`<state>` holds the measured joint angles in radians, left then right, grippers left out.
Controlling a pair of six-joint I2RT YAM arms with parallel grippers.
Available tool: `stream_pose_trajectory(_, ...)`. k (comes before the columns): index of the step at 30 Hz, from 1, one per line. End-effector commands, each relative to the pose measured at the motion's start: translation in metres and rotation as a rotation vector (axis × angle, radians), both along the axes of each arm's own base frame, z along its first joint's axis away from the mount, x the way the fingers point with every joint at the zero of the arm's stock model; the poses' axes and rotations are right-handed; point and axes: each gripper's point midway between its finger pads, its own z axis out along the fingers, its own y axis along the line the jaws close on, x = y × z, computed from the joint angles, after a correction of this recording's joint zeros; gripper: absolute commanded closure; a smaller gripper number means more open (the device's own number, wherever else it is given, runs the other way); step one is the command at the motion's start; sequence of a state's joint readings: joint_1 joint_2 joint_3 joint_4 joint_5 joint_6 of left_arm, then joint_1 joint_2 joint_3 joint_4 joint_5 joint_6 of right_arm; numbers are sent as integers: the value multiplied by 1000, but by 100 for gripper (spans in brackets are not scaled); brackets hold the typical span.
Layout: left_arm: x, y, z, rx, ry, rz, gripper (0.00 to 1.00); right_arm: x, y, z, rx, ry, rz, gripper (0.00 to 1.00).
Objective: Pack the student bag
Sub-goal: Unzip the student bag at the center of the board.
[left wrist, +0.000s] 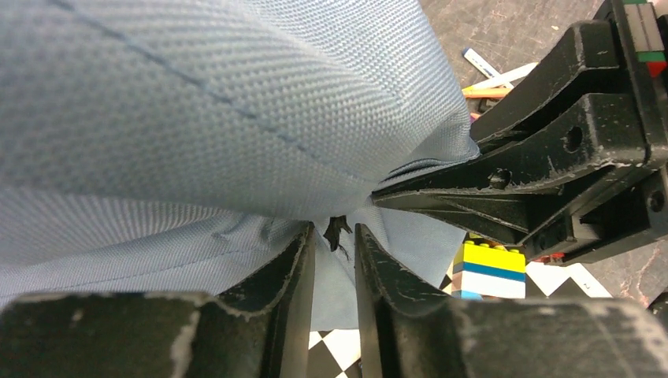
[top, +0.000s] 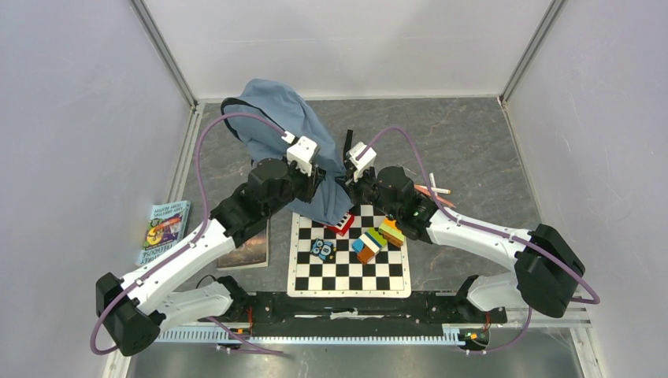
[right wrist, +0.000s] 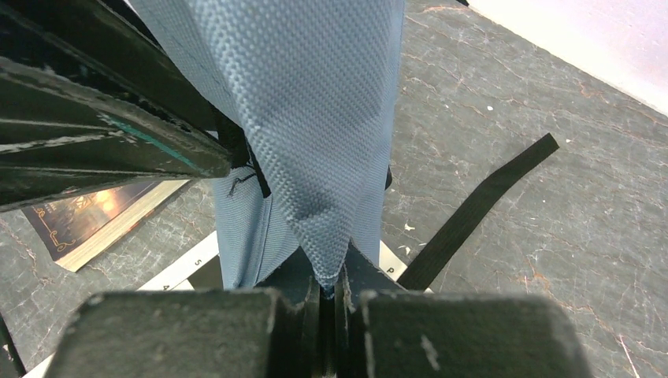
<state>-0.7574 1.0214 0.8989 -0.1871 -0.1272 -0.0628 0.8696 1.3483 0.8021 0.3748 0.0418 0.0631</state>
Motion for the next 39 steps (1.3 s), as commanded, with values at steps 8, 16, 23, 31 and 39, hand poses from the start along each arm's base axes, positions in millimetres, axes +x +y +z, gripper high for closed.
stream_pose_trajectory(8, 17, -11, 5, -65, -24, 16, 71, 1, 8, 17, 21, -16, 30, 100)
stream_pose_trajectory(16, 15, -1, -2, -29, -21, 39, 98, 3, 6, 17, 6, -23, 16, 100)
stream_pose_trajectory(23, -1, 9, 12, -21, -31, 7, 97, 9, -4, 14, -20, -18, -46, 100)
stream_pose_trajectory(31, -36, 6, 26, -11, 21, -137, 94, 13, -9, 6, -52, -11, -73, 100)
stream_pose_trajectory(39, -27, 28, 31, -1, 3, -8, 98, 11, -11, 1, -59, -1, -78, 100)
